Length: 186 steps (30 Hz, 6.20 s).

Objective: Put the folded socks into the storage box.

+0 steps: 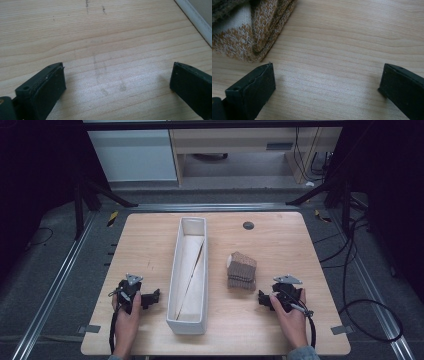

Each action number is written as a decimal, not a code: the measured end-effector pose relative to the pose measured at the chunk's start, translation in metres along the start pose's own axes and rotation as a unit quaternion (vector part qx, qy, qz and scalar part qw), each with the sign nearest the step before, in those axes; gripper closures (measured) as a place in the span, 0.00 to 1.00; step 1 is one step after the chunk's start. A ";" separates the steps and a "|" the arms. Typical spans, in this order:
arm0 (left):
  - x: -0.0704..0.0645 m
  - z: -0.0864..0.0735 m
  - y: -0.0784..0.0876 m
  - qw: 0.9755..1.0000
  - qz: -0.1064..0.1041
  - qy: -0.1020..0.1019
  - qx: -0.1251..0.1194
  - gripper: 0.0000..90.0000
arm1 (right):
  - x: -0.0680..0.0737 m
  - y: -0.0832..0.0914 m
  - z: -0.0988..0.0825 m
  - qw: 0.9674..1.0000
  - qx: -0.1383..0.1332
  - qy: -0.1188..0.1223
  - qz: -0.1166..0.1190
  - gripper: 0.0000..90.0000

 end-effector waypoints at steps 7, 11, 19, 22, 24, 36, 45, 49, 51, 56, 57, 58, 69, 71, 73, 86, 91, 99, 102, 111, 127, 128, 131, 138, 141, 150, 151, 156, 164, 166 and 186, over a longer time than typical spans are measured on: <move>0.000 0.000 0.000 1.000 0.000 -0.003 0.002 0.00 | -0.002 -0.002 0.001 1.000 -0.002 0.010 0.012 0.01; 0.000 0.000 0.000 1.000 -0.001 -0.004 0.002 0.00 | -0.004 -0.001 0.002 1.000 -0.006 0.016 0.021 0.05; 0.000 -0.001 0.000 1.000 -0.002 -0.005 0.002 0.00 | -0.020 0.029 0.025 0.998 -0.031 0.047 0.033 0.09; 0.000 -0.001 0.000 1.000 -0.002 -0.005 0.002 0.00 | -0.015 0.040 0.032 0.996 -0.034 0.075 0.040 0.12; 0.000 -0.001 0.000 1.000 -0.002 -0.006 0.002 0.00 | -0.010 0.047 0.035 0.994 -0.029 0.089 0.056 0.10; 0.000 0.000 0.000 1.000 -0.004 -0.007 0.002 0.00 | 0.006 0.075 0.068 0.982 -0.029 0.162 0.097 0.16; 0.000 0.000 0.000 1.000 -0.004 -0.007 0.002 0.00 | 0.021 0.074 0.092 0.970 -0.022 0.204 0.128 0.16; 0.000 0.000 0.000 1.000 -0.004 -0.007 0.002 0.00 | 0.032 0.074 0.103 0.966 -0.022 0.218 0.140 0.16; 0.000 -0.001 0.000 1.000 -0.005 -0.008 0.002 0.00 | 0.038 0.074 0.109 0.963 -0.024 0.227 0.144 0.16; 0.000 -0.001 0.000 1.000 -0.005 -0.009 0.003 0.00 | 0.050 0.071 0.120 0.957 -0.021 0.241 0.159 0.18; 0.000 -0.001 0.000 1.000 -0.005 -0.009 0.003 0.00 | 0.052 0.070 0.121 0.956 -0.020 0.244 0.162 0.18; 0.000 -0.001 0.000 1.000 -0.005 -0.009 0.003 0.00 | 0.052 0.070 0.121 0.956 -0.020 0.244 0.162 0.18; 0.000 -0.001 0.001 1.000 -0.007 -0.010 0.003 0.00 | 0.066 0.058 0.121 0.949 -0.005 0.260 0.177 0.24; 0.000 -0.001 0.001 1.000 -0.007 -0.010 0.002 0.00 | 0.067 0.058 0.121 0.949 -0.004 0.260 0.178 0.24; 0.000 -0.001 0.001 1.000 -0.007 -0.010 0.003 0.00 | 0.068 0.056 0.121 0.947 -0.003 0.263 0.182 0.27; 0.000 -0.001 0.001 1.000 -0.008 -0.011 0.003 0.00 | 0.077 0.052 0.120 0.937 0.013 0.292 0.190 0.28; 0.000 -0.001 0.001 1.000 -0.008 -0.012 0.004 0.00 | 0.078 0.050 0.117 0.933 0.015 0.303 0.193 0.25; 0.000 -0.001 0.001 1.000 -0.009 -0.012 0.004 0.00 | 0.080 0.045 0.111 0.927 0.016 0.320 0.194 0.26; 0.000 -0.001 0.001 1.000 -0.009 -0.013 0.004 0.00 | 0.081 0.043 0.108 0.926 0.016 0.322 0.198 0.26; 0.001 -0.001 0.001 1.000 -0.009 -0.013 0.004 0.00 | 0.085 0.033 0.096 0.919 0.024 0.337 0.203 0.24; 0.001 -0.001 0.001 1.000 -0.009 -0.013 0.004 0.00 | 0.088 0.016 0.074 0.905 0.003 0.401 0.141 0.20; 0.001 -0.001 0.001 1.000 -0.009 -0.013 0.004 0.00 | 0.088 0.015 0.073 0.905 0.003 0.402 0.136 0.20; 0.001 -0.001 0.001 1.000 -0.009 -0.013 0.004 0.00 | 0.088 0.013 0.073 0.903 -0.003 0.411 0.124 0.24; 0.000 -0.001 0.001 1.000 -0.009 -0.012 0.003 0.00 | 0.083 0.012 0.075 0.903 -0.013 0.413 0.114 0.36; 0.000 -0.001 0.001 1.000 -0.009 -0.012 0.003 0.00 | 0.081 0.013 0.077 0.902 -0.018 0.417 0.109 0.46; 0.000 -0.001 0.001 1.000 -0.009 -0.012 0.003 0.00 | 0.071 0.025 0.091 0.915 -0.022 0.382 0.127 0.61; 0.000 -0.001 0.001 1.000 -0.009 -0.012 0.002 0.00 | 0.069 0.027 0.093 0.918 -0.024 0.374 0.128 0.61; 0.000 -0.001 0.001 1.000 -0.009 -0.012 0.003 0.00 | 0.063 0.042 0.105 0.927 -0.023 0.341 0.154 0.62; 0.001 -0.001 0.001 1.000 -0.010 -0.013 0.004 0.00 | 0.065 0.072 0.122 0.932 -0.036 0.315 0.176 0.62; 0.001 -0.001 0.001 1.000 -0.009 -0.013 0.003 0.00 | 0.067 0.077 0.125 0.931 -0.040 0.314 0.180 0.62; 0.000 -0.001 0.001 1.000 -0.009 -0.013 0.002 0.00 | 0.090 0.133 0.170 0.924 -0.059 0.324 0.196 0.62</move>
Point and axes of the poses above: each handheld gripper's, and its own axes: y roughly backward along the jaws, z roughly out of its top, x roughly to its left, the point moved 4 cm from there along -y, roughly forward along the jaws, and after that the axes turned 11 degrees about -z, right-handed, at the moved point
